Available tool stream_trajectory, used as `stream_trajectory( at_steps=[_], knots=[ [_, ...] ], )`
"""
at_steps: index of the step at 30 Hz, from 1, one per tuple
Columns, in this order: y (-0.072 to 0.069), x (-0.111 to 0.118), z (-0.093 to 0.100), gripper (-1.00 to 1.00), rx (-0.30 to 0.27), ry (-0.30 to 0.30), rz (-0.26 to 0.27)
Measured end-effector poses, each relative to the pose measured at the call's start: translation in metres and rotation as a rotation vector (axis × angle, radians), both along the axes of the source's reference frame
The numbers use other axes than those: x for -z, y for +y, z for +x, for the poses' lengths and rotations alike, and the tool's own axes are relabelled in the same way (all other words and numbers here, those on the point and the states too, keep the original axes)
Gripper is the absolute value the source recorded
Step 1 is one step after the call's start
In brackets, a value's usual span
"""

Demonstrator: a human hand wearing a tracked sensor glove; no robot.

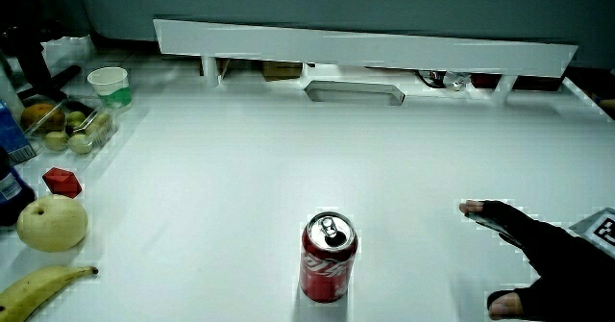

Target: Pick cola

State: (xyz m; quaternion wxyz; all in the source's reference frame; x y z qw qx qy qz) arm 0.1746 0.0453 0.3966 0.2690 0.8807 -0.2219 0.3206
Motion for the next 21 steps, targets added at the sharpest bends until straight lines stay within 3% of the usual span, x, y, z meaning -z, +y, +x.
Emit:
stream_trajectory(
  at_steps=[21],
  knots=[
    [-0.017,-0.015,-0.061,0.00,0.076,-0.015,-0.032]
  ],
)
